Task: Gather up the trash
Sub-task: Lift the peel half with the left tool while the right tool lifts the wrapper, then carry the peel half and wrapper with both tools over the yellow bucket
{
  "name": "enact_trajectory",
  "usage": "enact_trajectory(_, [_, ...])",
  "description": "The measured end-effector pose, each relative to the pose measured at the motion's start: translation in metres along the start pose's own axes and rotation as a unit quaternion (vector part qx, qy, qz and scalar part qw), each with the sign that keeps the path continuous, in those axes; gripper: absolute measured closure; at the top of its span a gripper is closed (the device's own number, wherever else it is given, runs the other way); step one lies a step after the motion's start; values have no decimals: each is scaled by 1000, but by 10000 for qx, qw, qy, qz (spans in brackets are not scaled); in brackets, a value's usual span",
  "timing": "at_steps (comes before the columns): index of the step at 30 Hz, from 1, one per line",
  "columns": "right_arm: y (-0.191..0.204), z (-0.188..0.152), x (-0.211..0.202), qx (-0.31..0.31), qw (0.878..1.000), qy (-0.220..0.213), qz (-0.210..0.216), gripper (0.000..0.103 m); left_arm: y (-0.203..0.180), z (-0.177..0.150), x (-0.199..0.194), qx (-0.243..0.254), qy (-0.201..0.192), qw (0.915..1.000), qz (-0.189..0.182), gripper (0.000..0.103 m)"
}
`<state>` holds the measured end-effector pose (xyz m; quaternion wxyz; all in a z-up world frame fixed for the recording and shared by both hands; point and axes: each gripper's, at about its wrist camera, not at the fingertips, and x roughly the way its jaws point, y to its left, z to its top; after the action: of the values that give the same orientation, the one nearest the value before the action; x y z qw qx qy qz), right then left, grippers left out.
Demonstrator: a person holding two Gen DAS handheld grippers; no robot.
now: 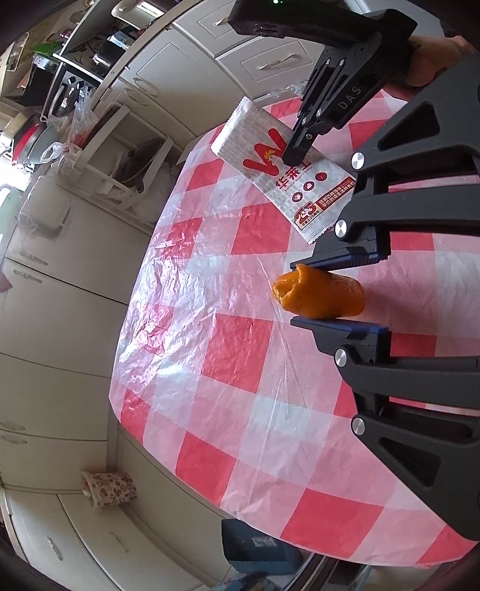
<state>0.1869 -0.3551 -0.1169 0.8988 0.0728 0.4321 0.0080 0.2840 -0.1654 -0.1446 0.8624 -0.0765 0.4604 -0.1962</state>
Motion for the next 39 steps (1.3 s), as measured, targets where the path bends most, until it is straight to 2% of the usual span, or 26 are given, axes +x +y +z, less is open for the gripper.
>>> enact_trajectory(2, [-2, 1, 1, 76, 10000, 24, -1, 100, 0, -2, -2, 30, -5, 10000, 12, 81])
enact_trajectory(3, [-4, 2, 3, 152, 9999, 60, 4, 87, 0, -2, -2, 50, -14, 10000, 29, 81])
enact_trajectory(4, [-6, 3, 4, 231, 9997, 73, 21, 69, -1, -3, -3, 69, -17, 10000, 43, 81])
enact_trajectory(5, [-7, 3, 3, 296, 9996, 42, -14, 23, -1, -4, -3, 81, -14, 10000, 44, 81])
enact_trajectory(6, [-7, 4, 0, 339, 9992, -130, -183, 7, 0, -4, -3, 90, -14, 9999, 47, 81])
enact_trajectory(8, [-4, 5, -6, 251, 9986, -324, -341, 7, 1, -5, -3, 100, -17, 9999, 52, 81])
enact_trajectory(11, [0, 9, 1, 228, 9984, -224, -455, 7, 5, -6, -2, 59, 4, 10000, 29, 81])
enact_trajectory(14, [7, 8, 20, 168, 9987, 197, -446, 7, 9, -7, -2, 23, 34, 10000, 12, 81])
enact_trajectory(15, [13, 4, 30, -29, 9976, 405, -560, 6, 10, -8, -2, 17, 43, 10000, 11, 81])
enact_trajectory(16, [25, 0, 32, -406, 9958, 366, -732, 6, 11, -9, -1, 11, 52, 10000, 7, 81])
enact_trajectory(19, [34, -4, 29, -594, 9965, 275, -522, 17, 14, -10, -2, -5, 67, 10000, 1, 81])
enact_trajectory(20, [34, -4, 27, -613, 9965, 243, -516, 30, 14, -10, -2, -12, 68, 10000, 0, 81])
enact_trajectory(21, [31, -4, 25, -588, 9967, 206, -521, 51, 14, -11, -3, -20, 69, 10000, -3, 81])
enact_trajectory(22, [28, -2, 22, -539, 9969, 182, -534, 65, 14, -11, -4, -25, 70, 10000, -10, 81])
enact_trajectory(23, [25, -1, 19, -478, 9973, 196, -523, 90, 13, -11, -6, -21, 67, 10000, -18, 81])
enact_trajectory(24, [21, -1, 18, -419, 9975, 207, -539, 95, 12, -12, -8, -10, 62, 10000, -25, 81])
enact_trajectory(27, [13, -5, 11, -264, 9985, 172, -450, 101, 7, -14, -16, 41, 37, 10000, -69, 81])
enact_trajectory(30, [6, -9, -7, -140, 9995, 29, -288, 102, 1, -18, -28, 105, -1, 9998, -171, 81])
enact_trajectory(35, [-6, -18, -54, -18, 9992, -263, -291, 102, -18, -25, -51, 241, -73, 9985, -482, 81])
enact_trajectory(39, [-53, -29, -98, 302, 9967, -501, -557, 102, -55, -28, -64, 512, -77, 9953, -818, 81])
